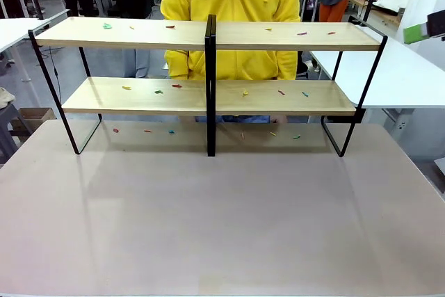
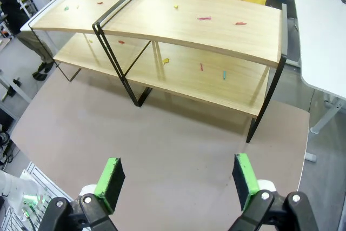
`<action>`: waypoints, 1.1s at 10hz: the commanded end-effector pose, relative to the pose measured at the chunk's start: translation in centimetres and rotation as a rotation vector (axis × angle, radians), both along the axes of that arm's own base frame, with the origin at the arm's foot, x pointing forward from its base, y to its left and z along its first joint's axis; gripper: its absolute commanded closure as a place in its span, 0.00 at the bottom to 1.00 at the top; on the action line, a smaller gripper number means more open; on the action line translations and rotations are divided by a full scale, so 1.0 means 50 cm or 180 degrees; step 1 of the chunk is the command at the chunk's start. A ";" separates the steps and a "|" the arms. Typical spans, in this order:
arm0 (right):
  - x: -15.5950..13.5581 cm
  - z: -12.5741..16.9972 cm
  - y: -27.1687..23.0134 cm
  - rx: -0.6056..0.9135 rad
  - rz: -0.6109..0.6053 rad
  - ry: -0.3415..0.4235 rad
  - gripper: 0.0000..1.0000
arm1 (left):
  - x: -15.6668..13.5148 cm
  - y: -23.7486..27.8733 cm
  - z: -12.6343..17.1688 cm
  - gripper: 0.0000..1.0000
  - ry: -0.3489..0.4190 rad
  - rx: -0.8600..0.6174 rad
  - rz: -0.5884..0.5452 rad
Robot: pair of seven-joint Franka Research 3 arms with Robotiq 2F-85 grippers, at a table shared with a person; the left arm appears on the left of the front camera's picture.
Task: Clean the shelves.
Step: Clean a randomly selected level of the Shelf with the Duster.
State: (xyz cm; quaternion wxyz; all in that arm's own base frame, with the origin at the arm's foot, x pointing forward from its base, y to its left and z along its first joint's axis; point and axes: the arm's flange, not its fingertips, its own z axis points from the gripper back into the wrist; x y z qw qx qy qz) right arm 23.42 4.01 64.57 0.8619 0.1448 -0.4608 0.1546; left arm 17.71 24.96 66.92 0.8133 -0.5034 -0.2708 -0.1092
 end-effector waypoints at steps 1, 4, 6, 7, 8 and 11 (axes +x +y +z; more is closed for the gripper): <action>0.000 0.001 0.000 0.0015 0.0011 0.0001 0.00 | 0.005 -0.010 0.016 0.98 -0.0128 -0.0029 -0.0049; 0.000 0.001 0.000 0.0015 0.0011 0.0001 0.00 | 0.005 -0.010 0.016 0.98 -0.0128 -0.0029 -0.0049; 0.000 0.001 0.000 0.0015 0.0011 0.0001 0.00 | 0.009 -0.011 0.013 0.87 -0.0064 -0.0017 -0.0031; 0.000 0.001 0.000 0.0015 0.0011 0.0001 0.00 | -0.003 -0.075 0.000 0.87 -0.0025 0.0544 -0.0460; 0.000 0.001 0.000 0.0015 0.0011 0.0001 0.00 | -0.008 -0.132 -0.029 0.87 0.0168 0.0873 -0.0886; 0.000 0.001 0.000 0.0015 0.0011 0.0001 0.00 | -0.027 -0.254 -0.186 0.87 0.0946 0.1595 -0.1723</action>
